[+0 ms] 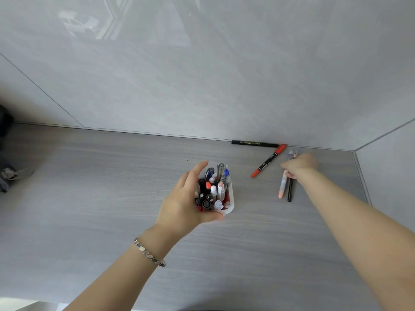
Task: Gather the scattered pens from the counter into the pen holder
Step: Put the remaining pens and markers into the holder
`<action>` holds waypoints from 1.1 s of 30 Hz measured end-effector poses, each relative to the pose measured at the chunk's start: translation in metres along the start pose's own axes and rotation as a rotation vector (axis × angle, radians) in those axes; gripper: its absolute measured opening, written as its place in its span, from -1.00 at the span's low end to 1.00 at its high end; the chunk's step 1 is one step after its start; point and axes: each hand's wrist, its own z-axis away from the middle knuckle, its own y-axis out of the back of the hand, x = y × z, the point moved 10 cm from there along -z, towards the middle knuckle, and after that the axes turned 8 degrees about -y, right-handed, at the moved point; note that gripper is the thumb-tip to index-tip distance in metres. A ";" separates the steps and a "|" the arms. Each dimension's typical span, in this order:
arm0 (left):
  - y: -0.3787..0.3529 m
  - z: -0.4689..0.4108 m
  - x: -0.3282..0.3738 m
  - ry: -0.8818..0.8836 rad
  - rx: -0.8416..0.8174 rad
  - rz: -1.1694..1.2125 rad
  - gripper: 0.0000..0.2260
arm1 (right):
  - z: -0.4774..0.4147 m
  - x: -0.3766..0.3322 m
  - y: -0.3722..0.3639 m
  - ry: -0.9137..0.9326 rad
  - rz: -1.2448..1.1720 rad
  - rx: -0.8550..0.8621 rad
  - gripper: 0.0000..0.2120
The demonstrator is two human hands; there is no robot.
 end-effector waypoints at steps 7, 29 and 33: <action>-0.002 0.001 -0.002 0.023 -0.001 0.020 -0.06 | 0.114 -0.028 0.021 0.222 -0.363 -0.337 -0.76; -0.001 0.002 0.001 0.013 0.009 0.028 -0.04 | 0.268 -0.032 -0.001 0.986 -0.168 -0.225 -0.62; -0.002 0.001 0.000 0.021 0.003 0.039 -0.03 | 0.285 -0.045 0.007 1.229 -0.261 -0.085 -0.81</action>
